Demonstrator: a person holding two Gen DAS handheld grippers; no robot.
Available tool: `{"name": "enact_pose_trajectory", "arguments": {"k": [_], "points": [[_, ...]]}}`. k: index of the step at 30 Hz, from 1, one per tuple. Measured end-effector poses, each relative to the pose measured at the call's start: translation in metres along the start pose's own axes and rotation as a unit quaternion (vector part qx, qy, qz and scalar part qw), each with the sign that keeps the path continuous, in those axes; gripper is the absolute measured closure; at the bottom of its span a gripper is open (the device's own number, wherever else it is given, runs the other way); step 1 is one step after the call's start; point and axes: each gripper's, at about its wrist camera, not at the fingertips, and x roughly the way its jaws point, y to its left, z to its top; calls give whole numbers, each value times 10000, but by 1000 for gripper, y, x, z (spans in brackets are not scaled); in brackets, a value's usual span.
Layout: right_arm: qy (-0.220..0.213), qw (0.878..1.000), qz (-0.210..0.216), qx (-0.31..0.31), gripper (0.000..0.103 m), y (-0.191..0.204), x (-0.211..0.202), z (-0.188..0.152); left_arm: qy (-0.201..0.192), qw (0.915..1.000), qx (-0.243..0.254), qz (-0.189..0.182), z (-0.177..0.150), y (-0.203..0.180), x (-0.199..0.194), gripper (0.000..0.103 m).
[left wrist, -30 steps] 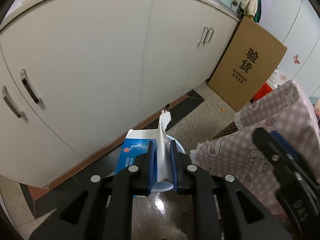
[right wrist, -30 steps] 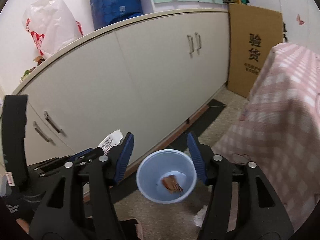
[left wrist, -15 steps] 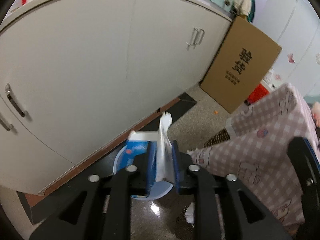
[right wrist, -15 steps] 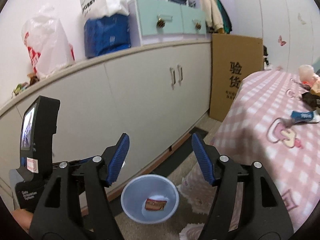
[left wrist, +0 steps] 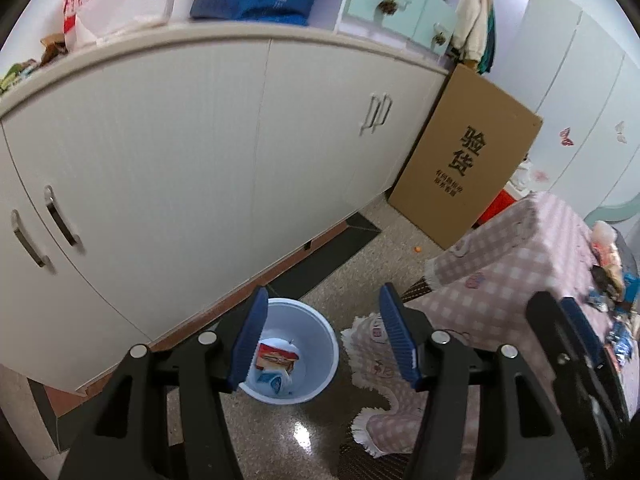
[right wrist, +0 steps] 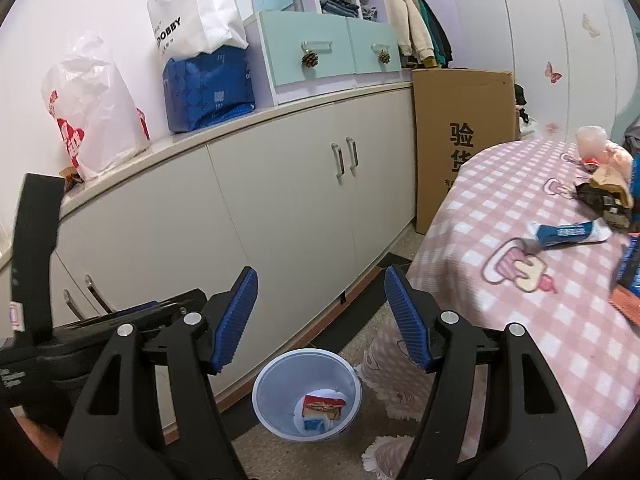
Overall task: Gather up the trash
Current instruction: 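Open the left tool to drop the white-and-blue box into the bin, then move back to the table and grasp the blue-orange wrapper with the left tool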
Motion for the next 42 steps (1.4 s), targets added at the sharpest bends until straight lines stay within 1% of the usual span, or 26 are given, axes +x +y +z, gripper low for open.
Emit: {"name": "enact_pose_trajectory", "arguments": {"k": [3,9,13,16,18,21,24,27,28,31,34,37,38,39,40,41,42], "points": [[-68,10000,-6,44,37,-3,-17,5,-122,9998,129,-27,-3,-14,-21,46],[-299,9993,-107,199,35,-22,-63,11,-358,9981,440,-255,-14,-52,-64,44],[-424,9978,-322,401,33,-48,-98,11,-436,9953,745,-438,-23,-84,-84,40],[-456,9957,-523,621,33,-77,-121,8,-418,9914,1073,-618,-33,-114,-92,38],[-451,9929,-746,808,33,-102,-137,4,-370,9884,1294,-705,-41,-134,-93,37],[-431,9878,-1038,1074,33,-139,-156,-1,-204,9813,1675,-923,-51,-170,-90,37],[-340,9831,-1240,1306,32,-172,-168,-7,-99,9716,2127,-1029,-63,-208,-84,35],[-250,9774,-1442,1528,32,-205,-179,-12,12,9596,2554,-1177,-75,-244,-78,33],[-247,9759,-1489,1575,32,-213,-181,-12,34,9542,2736,-1209,-80,-257,-75,33],[-187,9713,-1614,1738,31,-235,-185,-13,79,9432,3103,-1185,-91,-286,-68,33],[-142,9680,-1691,1851,31,-252,-188,-11,116,9354,3322,-1203,-95,-307,-60,33],[-89,9668,-1688,1916,31,-260,-184,-9,173,9306,3467,-1163,-94,-323,-49,33],[-51,9668,-1691,1915,31,-262,-182,-8,202,9301,3486,-1136,-94,-327,-45,34],[-33,9671,-1674,1916,31,-264,-180,-7,259,9293,3511,-1115,-94,-330,-40,36],[-11,9673,-1655,1922,31,-265,-178,-7,310,9294,3509,-1100,-93,-331,-36,55],[15,9676,-1640,1921,31,-266,-176,-6,393,9301,3483,-1098,-92,-331,-32,83],[23,9679,-1620,1924,31,-266,-175,-5,500,9312,3421,-1152,-90,-330,-28,88]]}}
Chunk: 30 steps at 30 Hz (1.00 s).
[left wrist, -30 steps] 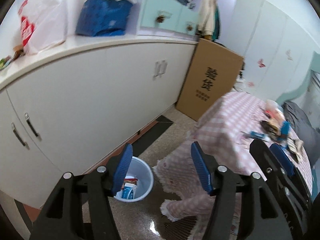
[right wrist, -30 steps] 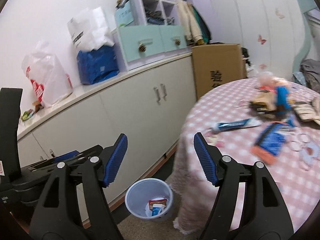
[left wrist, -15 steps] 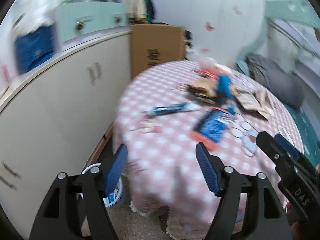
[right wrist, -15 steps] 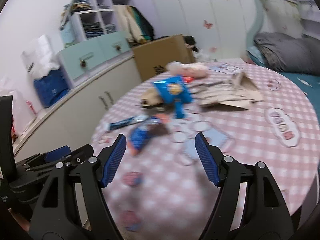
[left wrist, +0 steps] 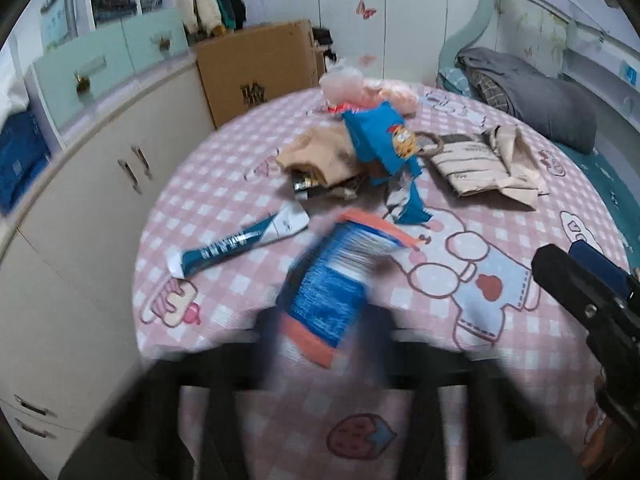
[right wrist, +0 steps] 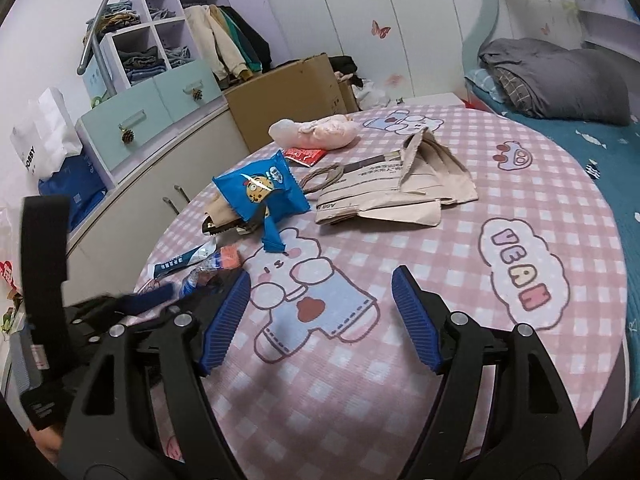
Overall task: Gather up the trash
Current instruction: 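Move back to the table and grasp the blue-orange wrapper with the left tool, then grasp the blue toothpaste tube from the table with the right tool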
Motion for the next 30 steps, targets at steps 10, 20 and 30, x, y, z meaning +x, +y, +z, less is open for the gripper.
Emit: {"name": "enact_pose_trajectory", "arguments": {"k": [10,20,30], "points": [[451,9972,475,-366,31,48,27,8,-896,9864,-1364,-205,-18,83,-60,101],[1322,9873,784,-399,30,131,91,8,-1041,9646,-2276,834,-43,174,-69,101],[1153,9910,-503,-466,19,168,135,9,-781,9655,-2313,903,-45,205,-40,101]]}}
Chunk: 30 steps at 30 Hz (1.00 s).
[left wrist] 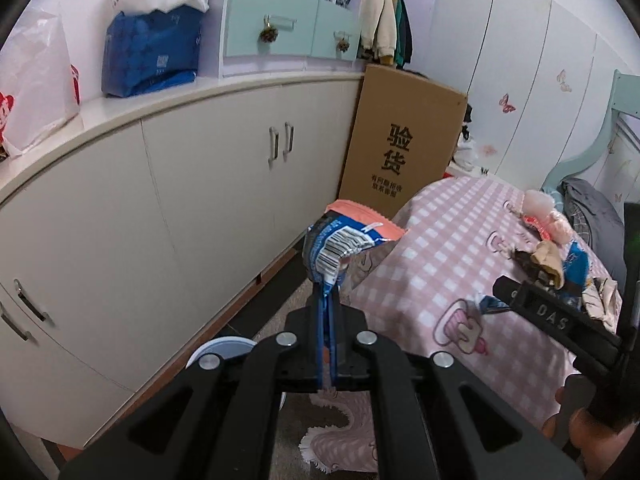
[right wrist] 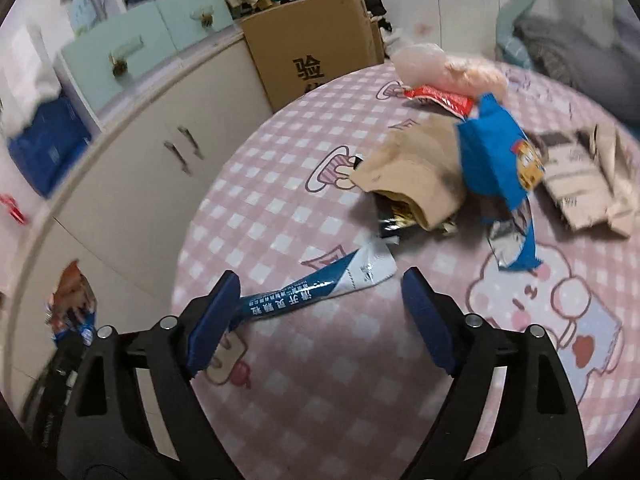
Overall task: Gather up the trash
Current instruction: 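Grasp the blue toothpaste tube from the table with the right tool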
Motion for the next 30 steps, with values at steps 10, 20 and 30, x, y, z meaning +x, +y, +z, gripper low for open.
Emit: {"name": "enact_pose_trajectory", "arguments": {"k": [10,20,30], "points": [[114,9982,-210,-544,78,-10,-13,-11,459,9988,-50,-131,-10,5,23,101],[131,9964,523,-649,91,-18,-30,-28,580,9972,-186,-424,-17,17,13,101],[-8,9816,1424,-1270,91,67,-52,-43,419,9969,-672,8,-21,67,-2,101]]}}
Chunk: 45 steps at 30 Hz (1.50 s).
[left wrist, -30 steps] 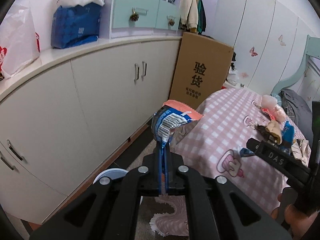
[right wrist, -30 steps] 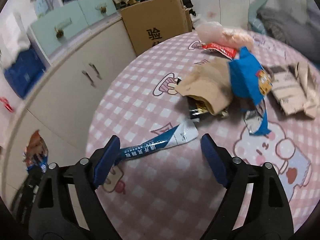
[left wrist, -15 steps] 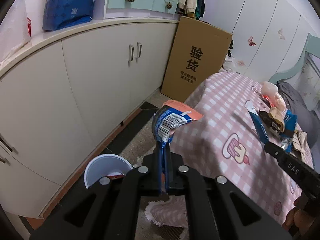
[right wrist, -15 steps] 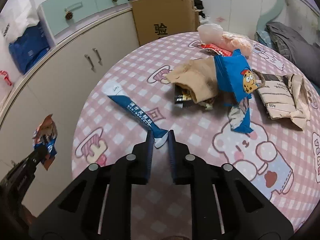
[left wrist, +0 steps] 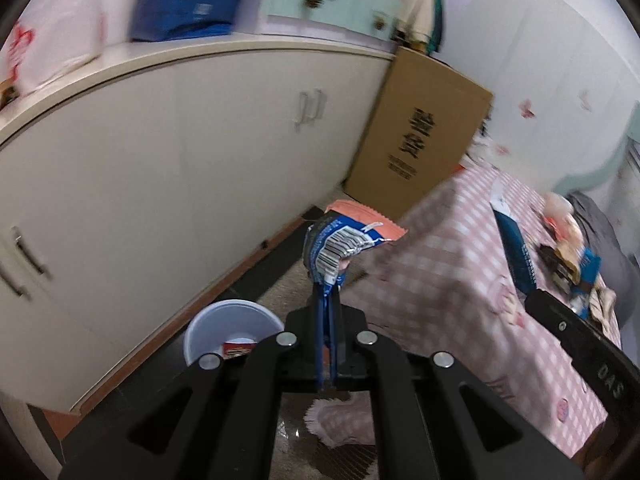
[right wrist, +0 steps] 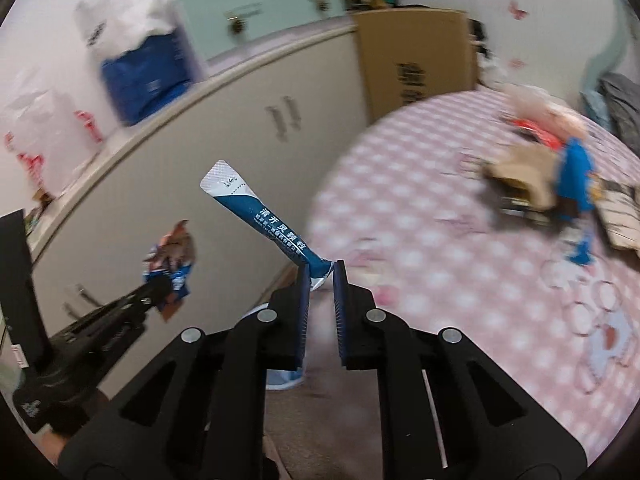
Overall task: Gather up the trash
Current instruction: 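Grasp the blue toothpaste tube from the table with the right tool, then carry the tube to the bin and release it with the right tool while the left tool holds the wrapper, then lower the blue-orange wrapper into the bin and open the left tool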
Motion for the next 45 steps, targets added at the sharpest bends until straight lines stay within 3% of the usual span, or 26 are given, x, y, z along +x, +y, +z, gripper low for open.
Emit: {"name": "enact_pose_trajectory", "arguments": {"k": [7,9,11,14,19,35,45], "points": [[311,9963,769,-200,90,58,53,-6,-293,9944,-533,862,1,58,-8,101],[353,9945,986,-99,83,64,71,-7,-243,9925,-665,998,1,74,-3,101],[576,9925,1080,-32,30,71,97,-13,-139,9915,-724,1072,1,87,5,101],[715,9932,901,-168,30,78,117,-25,29,9906,-815,1099,-1,99,18,101],[704,9943,737,-302,30,84,117,-36,294,9913,-826,986,-7,104,37,101],[-383,9973,388,-499,30,78,71,-33,448,9947,-604,702,-9,86,51,100],[-631,9968,296,-400,30,70,78,-35,656,9944,-601,575,-9,83,81,96]]}}
